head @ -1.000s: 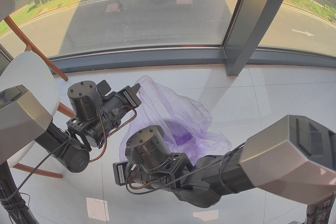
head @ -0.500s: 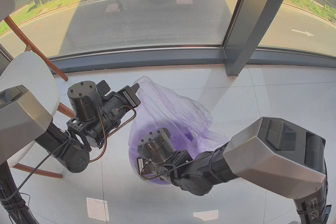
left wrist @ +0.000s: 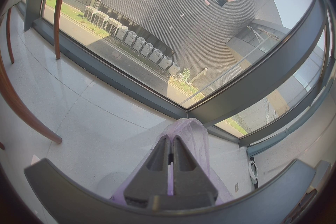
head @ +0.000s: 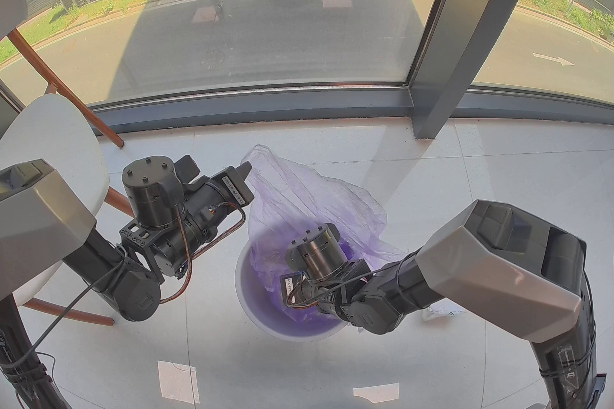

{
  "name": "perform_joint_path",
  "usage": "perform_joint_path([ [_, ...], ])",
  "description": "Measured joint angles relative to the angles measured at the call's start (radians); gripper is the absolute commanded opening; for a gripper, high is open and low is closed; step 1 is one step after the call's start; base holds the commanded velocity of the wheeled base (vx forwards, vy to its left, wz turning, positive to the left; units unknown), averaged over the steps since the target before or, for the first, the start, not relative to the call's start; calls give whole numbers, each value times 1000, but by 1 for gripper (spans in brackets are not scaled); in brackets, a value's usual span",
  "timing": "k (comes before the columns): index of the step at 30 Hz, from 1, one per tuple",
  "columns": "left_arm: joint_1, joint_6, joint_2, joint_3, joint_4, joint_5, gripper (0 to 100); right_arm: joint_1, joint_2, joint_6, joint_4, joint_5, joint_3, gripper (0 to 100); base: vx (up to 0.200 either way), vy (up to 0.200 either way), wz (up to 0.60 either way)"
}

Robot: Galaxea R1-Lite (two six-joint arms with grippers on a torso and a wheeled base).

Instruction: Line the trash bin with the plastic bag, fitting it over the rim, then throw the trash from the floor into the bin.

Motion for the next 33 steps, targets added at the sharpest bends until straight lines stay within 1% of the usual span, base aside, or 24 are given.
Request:
perform_joint_path([
  [6,5,41,0,29,-1,-5,0,-13,21,-26,-10,8,-10,0,0,0,0],
  [14,13,44,-1,53,-19,-8,0,30,27,-7,-31,24,-9,0,0,0,0],
  [21,20,45,0,67,-20,-8,0,32,2,6,-36,28,14,0,0,0,0],
  [24,20,46,0,69,-20,-7,0,39,-53,34,-36,39,20,0,0,0,0],
  [27,21,46,0,69,-20,-7,0,61,-153,77,-34,61,58,0,0,0,0],
  [33,22,50,0,78,-20,-26,0,109,-403,127,-31,101,225,0,0,0,0],
])
